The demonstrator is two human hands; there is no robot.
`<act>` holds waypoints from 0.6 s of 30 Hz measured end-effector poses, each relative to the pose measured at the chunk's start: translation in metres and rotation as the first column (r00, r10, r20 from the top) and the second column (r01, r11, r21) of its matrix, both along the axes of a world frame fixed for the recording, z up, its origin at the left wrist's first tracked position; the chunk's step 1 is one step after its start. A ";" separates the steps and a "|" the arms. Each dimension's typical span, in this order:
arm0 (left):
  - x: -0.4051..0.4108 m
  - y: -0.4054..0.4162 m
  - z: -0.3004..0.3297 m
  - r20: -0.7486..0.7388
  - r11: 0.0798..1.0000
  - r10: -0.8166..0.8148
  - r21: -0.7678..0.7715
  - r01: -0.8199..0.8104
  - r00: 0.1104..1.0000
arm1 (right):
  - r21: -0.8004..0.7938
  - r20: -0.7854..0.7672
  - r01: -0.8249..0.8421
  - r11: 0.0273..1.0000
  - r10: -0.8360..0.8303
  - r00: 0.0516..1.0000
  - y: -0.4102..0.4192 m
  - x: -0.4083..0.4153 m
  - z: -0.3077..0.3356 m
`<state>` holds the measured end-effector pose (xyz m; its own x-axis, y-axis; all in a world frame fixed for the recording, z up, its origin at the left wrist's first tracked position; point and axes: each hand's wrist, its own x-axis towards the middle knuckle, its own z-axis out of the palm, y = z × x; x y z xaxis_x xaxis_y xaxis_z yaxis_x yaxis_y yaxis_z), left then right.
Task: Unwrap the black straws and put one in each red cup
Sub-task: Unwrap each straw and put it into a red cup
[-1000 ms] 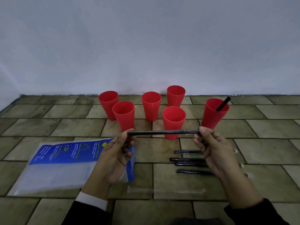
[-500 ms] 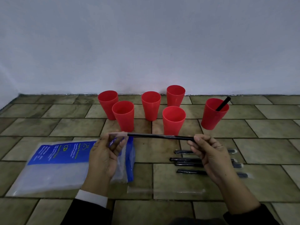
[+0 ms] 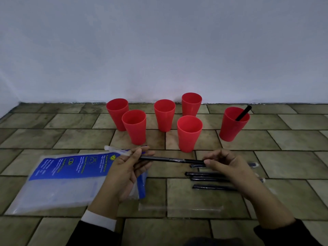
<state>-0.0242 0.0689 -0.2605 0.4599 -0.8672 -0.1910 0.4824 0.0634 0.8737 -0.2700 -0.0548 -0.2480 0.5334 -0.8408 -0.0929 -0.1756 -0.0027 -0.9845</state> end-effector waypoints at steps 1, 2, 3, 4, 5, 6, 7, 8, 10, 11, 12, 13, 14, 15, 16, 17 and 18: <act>0.000 0.000 -0.001 0.008 1.000 0.005 0.002 -0.005 1.000 | -0.085 -0.089 -0.032 0.996 0.025 0.996 0.000 0.001 0.003; 0.000 -0.001 -0.001 0.014 1.000 0.009 0.002 -0.009 1.000 | -0.158 -0.164 -0.083 0.984 0.057 0.985 -0.001 0.002 0.006; -0.001 -0.002 -0.001 0.022 1.000 0.009 0.005 -0.009 1.000 | -0.215 -0.230 -0.141 0.966 0.090 0.969 -0.001 0.005 0.008; -0.003 -0.003 -0.001 0.026 1.000 0.006 0.011 -0.007 1.000 | -0.258 -0.288 -0.193 0.947 0.115 0.951 0.000 0.008 0.011; -0.005 -0.005 -0.001 0.025 1.000 0.004 0.013 -0.004 1.000 | -0.287 -0.336 -0.238 0.928 0.136 0.932 0.000 0.012 0.012; -0.007 -0.006 -0.001 0.019 1.000 0.005 0.010 -0.005 1.000 | -0.303 -0.382 -0.281 0.911 0.154 0.911 0.000 0.015 0.013; -0.008 -0.007 -0.001 0.010 1.000 0.008 0.003 -0.008 1.000 | -0.313 -0.430 -0.324 0.893 0.172 0.887 0.001 0.018 0.012; -0.009 -0.008 -0.001 0.000 1.000 0.010 -0.006 -0.010 1.000 | -0.319 -0.471 -0.364 0.875 0.187 0.862 0.002 0.020 0.012; -0.008 -0.008 -0.001 -0.011 1.000 0.007 -0.017 -0.008 1.000 | -0.340 -0.510 -0.413 0.845 0.203 0.836 0.005 0.022 0.010; -0.006 -0.008 -0.001 -0.004 1.000 0.006 -0.017 -0.006 1.000 | -0.366 -0.525 -0.430 0.825 0.199 0.828 0.005 0.021 0.007; -0.003 -0.008 0.000 0.010 1.000 0.010 -0.016 -0.010 1.000 | -0.395 -0.543 -0.448 0.802 0.189 0.818 0.005 0.020 0.005; 0.002 -0.007 0.001 0.028 1.000 0.026 -0.017 -0.026 0.999 | -0.419 -0.560 -0.463 0.781 0.179 0.809 0.005 0.018 0.002; 0.008 -0.005 0.003 0.046 0.998 0.054 -0.027 -0.053 0.997 | -0.431 -0.576 -0.471 0.769 0.168 0.800 0.004 0.015 -0.002; 0.016 -0.003 0.004 0.056 0.995 0.091 -0.043 -0.089 0.994 | -0.437 -0.589 -0.472 0.766 0.153 0.794 0.003 0.011 -0.005; 0.025 -0.001 0.005 0.059 0.989 0.135 -0.060 -0.132 0.989 | -0.440 -0.602 -0.464 0.768 0.131 0.788 0.001 0.007 -0.008; 0.034 0.002 0.006 0.054 0.981 0.184 -0.070 -0.180 0.981 | -0.443 -0.610 -0.453 0.774 0.111 0.785 -0.002 0.002 -0.011; 0.042 0.006 0.006 0.047 0.971 0.232 -0.074 -0.229 0.971 | -0.443 -0.613 -0.437 0.783 0.092 0.785 -0.004 -0.002 -0.012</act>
<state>0.0178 0.0748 -0.2544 0.6571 -0.7465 -0.1045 0.3989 0.2267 0.8885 -0.2723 -0.0589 -0.2601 0.7457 -0.6661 -0.0154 -0.5685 -0.6241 -0.5360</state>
